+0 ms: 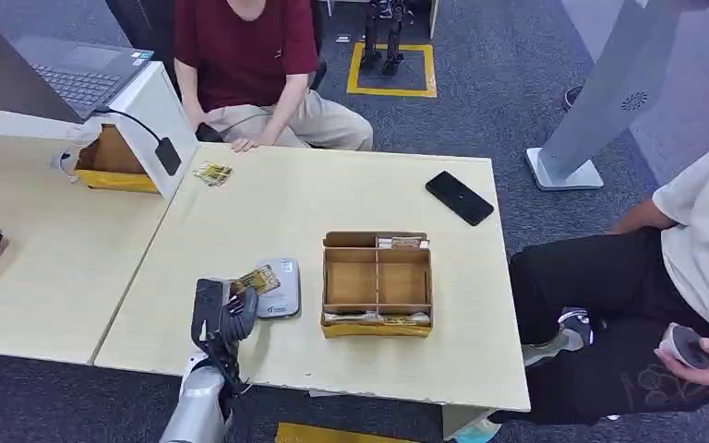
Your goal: Pass the card to the sensor for recognition and then transmit it.
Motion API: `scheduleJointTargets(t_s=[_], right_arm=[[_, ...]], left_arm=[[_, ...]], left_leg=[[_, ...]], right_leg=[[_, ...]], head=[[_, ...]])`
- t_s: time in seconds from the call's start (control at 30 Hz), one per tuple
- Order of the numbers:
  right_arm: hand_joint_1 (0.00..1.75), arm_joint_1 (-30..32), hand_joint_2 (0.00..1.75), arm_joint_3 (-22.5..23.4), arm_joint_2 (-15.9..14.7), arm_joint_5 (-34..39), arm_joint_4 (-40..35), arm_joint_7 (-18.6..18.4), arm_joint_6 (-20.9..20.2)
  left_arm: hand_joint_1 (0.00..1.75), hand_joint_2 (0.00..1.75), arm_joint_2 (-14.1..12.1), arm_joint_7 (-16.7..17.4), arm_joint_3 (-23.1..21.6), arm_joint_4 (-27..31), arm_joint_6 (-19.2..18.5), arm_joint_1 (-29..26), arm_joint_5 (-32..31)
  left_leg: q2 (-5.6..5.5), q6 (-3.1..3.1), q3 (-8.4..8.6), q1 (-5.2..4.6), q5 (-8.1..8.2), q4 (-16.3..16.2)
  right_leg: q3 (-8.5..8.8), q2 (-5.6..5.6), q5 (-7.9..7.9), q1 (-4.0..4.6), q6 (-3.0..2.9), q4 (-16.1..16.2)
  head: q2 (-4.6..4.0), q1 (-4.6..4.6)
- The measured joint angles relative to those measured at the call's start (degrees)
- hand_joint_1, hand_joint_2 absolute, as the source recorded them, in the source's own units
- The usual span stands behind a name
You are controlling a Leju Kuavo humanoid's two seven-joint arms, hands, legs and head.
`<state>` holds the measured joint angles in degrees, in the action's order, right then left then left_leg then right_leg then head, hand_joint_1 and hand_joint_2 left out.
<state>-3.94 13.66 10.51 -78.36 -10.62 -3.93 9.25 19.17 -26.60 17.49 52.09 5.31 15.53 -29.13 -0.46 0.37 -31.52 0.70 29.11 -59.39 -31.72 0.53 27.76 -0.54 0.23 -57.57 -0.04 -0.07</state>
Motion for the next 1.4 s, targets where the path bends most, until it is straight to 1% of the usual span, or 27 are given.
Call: scheduleJointTargets(t_s=[0.07,0.17,0.23,0.3,0.33,0.4,0.53,0.6,0.73,0.83,0.87,0.93,1.0,1.07,1.13,1.4], right_arm=[[0.00,0.0,0.00,0.2,0.0,0.0,0.0,0.0,0.0],[0.00,0.0,0.00,0.6,0.0,-0.2,0.0,0.0,0.0],[0.00,0.0,0.00,0.9,0.0,-0.4,0.0,0.0,0.1],[0.00,0.0,0.00,1.2,0.0,-1.1,0.0,0.0,0.1],[0.00,0.0,0.00,1.2,0.0,-1.4,0.0,0.0,0.1],[0.00,0.0,0.00,1.3,0.0,-1.8,0.0,0.0,0.1],[0.00,0.0,0.00,1.6,0.0,-2.2,0.0,0.1,-0.1],[0.00,0.0,0.00,1.6,0.0,-2.7,0.0,0.2,-0.2],[0.00,-0.1,0.00,1.7,0.0,-4.3,0.0,0.7,-0.6],[0.00,-0.2,0.00,1.7,0.0,-4.7,0.0,0.8,-0.8],[0.00,-0.2,0.00,1.7,0.0,-5.2,0.0,0.9,-0.9],[0.00,-0.3,0.00,1.6,0.0,-6.1,0.0,1.3,-0.9],[0.00,-0.4,0.00,1.6,0.1,-6.6,0.0,1.4,-1.0],[0.00,-0.5,0.00,1.4,0.2,-7.1,0.0,1.4,-1.1],[0.00,-0.6,0.00,1.3,0.3,-7.4,0.0,1.4,-1.3],[0.00,-0.8,0.00,1.0,0.4,-7.6,-0.1,1.4,-1.7]], left_arm=[[1.75,1.75,0.0,-0.4,0.1,0.7,-1.3,-0.1,2.4],[1.75,1.75,0.0,-1.3,0.2,2.4,-6.1,-0.5,9.9],[1.75,1.75,0.0,-2.1,0.2,3.9,-7.8,-0.8,14.2],[1.75,1.75,0.0,-2.6,0.0,5.6,-7.8,-1.1,17.0],[1.75,1.75,-0.1,-2.8,-0.1,6.7,-7.2,-1.2,17.3],[1.75,1.75,-0.1,-2.8,-0.4,8.3,-5.9,-1.2,17.1],[1.75,1.75,-0.2,-3.1,-1.2,10.6,-4.7,-1.3,16.1],[1.75,1.75,-0.2,-3.5,-1.4,11.4,-2.5,-1.2,13.9],[1.75,1.75,-0.2,-4.0,-3.0,13.0,4.9,-0.8,7.2],[1.75,1.75,-0.2,-4.1,-3.7,14.1,7.6,-0.7,4.8],[1.75,1.75,-0.2,-4.2,-4.0,14.4,9.1,-0.6,3.2],[1.75,1.75,-0.2,-4.4,-4.6,15.2,13.4,-0.4,-1.3],[1.75,1.75,-0.2,-4.4,-5.1,16.0,16.5,-0.2,-4.5],[1.75,1.75,-0.3,-4.4,-5.3,16.6,18.0,0.0,-5.8],[1.75,1.75,-0.3,-4.4,-5.4,17.0,18.7,0.1,-6.4],[1.75,1.75,-0.3,-4.8,-5.4,18.1,19.2,0.5,-6.9]], left_leg=[[-0.01,0.00,-0.04,0.00,0.00,0.0],[-0.01,0.00,-0.11,0.00,0.00,0.0],[-0.01,0.00,-0.13,0.00,0.00,0.0],[-0.01,0.00,-0.14,0.00,0.00,0.0],[-0.04,0.00,-0.15,0.00,0.00,0.0],[-0.05,0.00,-0.15,0.00,0.00,0.0],[-0.05,0.00,-0.14,0.00,0.00,0.0],[-0.04,0.00,-0.14,0.00,0.00,0.0],[-0.04,0.00,-0.14,0.00,-0.01,0.0],[-0.04,0.00,-0.14,0.00,0.00,0.0],[-0.04,0.00,-0.14,0.00,0.00,0.0],[-0.03,0.00,-0.14,0.00,-0.01,0.0],[-0.03,0.00,-0.14,0.00,-0.01,0.0],[-0.03,0.00,-0.13,0.00,-0.01,0.0],[-0.02,-0.01,-0.13,0.00,-0.01,0.0],[-0.01,-0.01,-0.13,0.00,-0.02,0.0]], right_leg=[[-0.04,0.00,0.00,0.00,0.00,0.0],[-0.10,0.00,0.00,0.00,0.00,0.0],[-0.13,0.00,0.00,0.00,0.00,0.0],[-0.14,0.00,0.00,0.00,0.00,0.0],[-0.15,-0.01,0.00,0.00,0.00,0.0],[-0.15,-0.02,0.00,0.00,0.00,0.0],[-0.15,-0.01,0.00,0.00,0.00,0.0],[-0.16,-0.01,0.00,0.00,0.00,0.0],[-0.17,-0.01,0.00,0.00,0.00,0.0],[-0.18,0.00,0.00,0.00,0.00,0.0],[-0.18,0.00,-0.01,0.00,0.00,0.0],[-0.18,0.01,-0.01,0.00,0.00,0.0],[-0.18,0.01,-0.01,0.00,0.00,0.0],[-0.19,0.02,-0.01,0.00,-0.01,0.0],[-0.20,0.03,-0.02,0.00,-0.01,0.0],[-0.20,0.03,-0.02,0.00,-0.02,0.0]], head=[[0.00,0.00],[0.00,0.00],[0.00,0.00],[0.00,0.00],[0.00,0.00],[0.00,0.00],[0.00,0.00],[0.00,0.00],[0.00,0.00],[0.00,0.00],[0.00,0.00],[0.00,0.00],[0.00,0.00],[0.00,0.00],[0.00,0.00],[0.00,0.00]])
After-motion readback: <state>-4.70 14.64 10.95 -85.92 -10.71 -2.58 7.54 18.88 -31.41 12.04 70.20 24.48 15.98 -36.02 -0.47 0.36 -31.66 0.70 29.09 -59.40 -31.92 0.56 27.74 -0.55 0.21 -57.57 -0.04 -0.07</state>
